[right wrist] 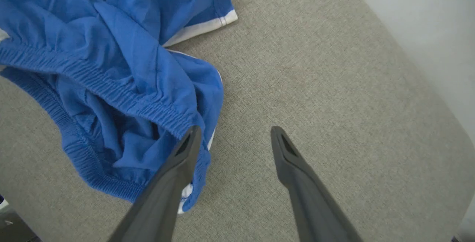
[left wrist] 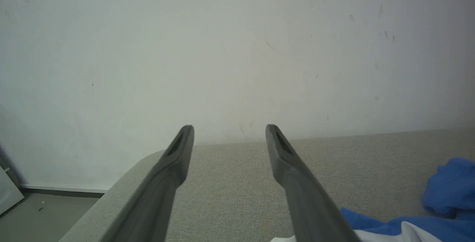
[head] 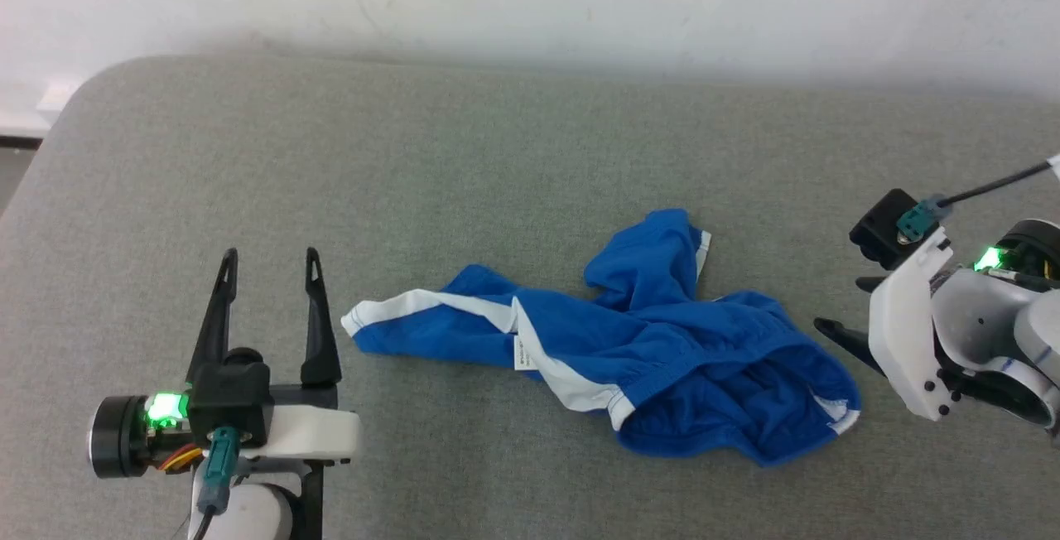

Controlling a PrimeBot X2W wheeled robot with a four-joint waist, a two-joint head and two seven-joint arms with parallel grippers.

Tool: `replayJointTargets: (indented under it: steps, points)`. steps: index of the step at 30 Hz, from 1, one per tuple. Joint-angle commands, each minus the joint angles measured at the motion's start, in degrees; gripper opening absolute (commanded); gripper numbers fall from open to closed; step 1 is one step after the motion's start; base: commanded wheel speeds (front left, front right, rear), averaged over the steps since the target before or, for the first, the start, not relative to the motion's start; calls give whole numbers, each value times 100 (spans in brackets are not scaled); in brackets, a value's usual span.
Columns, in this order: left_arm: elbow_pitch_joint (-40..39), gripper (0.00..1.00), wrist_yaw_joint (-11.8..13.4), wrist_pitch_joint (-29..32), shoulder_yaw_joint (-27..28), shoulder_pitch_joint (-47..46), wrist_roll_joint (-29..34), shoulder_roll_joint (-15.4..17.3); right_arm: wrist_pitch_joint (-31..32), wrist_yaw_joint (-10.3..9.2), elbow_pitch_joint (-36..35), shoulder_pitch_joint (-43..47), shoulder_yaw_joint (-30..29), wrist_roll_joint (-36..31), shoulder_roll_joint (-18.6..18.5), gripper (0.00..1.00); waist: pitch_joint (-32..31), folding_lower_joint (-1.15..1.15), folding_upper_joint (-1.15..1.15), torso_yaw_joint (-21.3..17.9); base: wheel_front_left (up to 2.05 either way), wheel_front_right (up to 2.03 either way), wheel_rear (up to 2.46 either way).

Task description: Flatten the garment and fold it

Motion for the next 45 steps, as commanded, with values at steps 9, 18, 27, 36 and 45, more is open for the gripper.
replayJointTargets:
  steps: [9, 18, 27, 36, 45]
  points:
    - [163, 100, -534, -26, 453, -152, 489, -537, -77, -5, 1241, -305, 1092, 476, 677, 100, 540, 0, 0, 287, 0, 0, 0]
    - [295, 100, -806, -26, 842, -22, 770, -822, -987, -5, 1420, -637, 1997, 401, 757, 0, 416, 0, 0, 189, 0, 0, 0]
    - [239, 100, -997, -26, 1010, 109, 977, -994, -2342, -5, 1527, -1524, 1809, 447, 300, 0, 154, 0, 0, 68, 0, 0, 0]
    - [119, 100, -1134, -26, 1016, -49, 1119, -1153, -2207, -5, 2644, -1567, 1703, 717, -139, 0, 459, 0, 0, 224, 0, 0, 0]
    - [220, 100, -1198, -26, 1036, -171, 1185, -1201, -2548, -5, 3910, -913, 1650, 1152, 553, 20, 549, 0, 0, 260, 0, 0, 0]
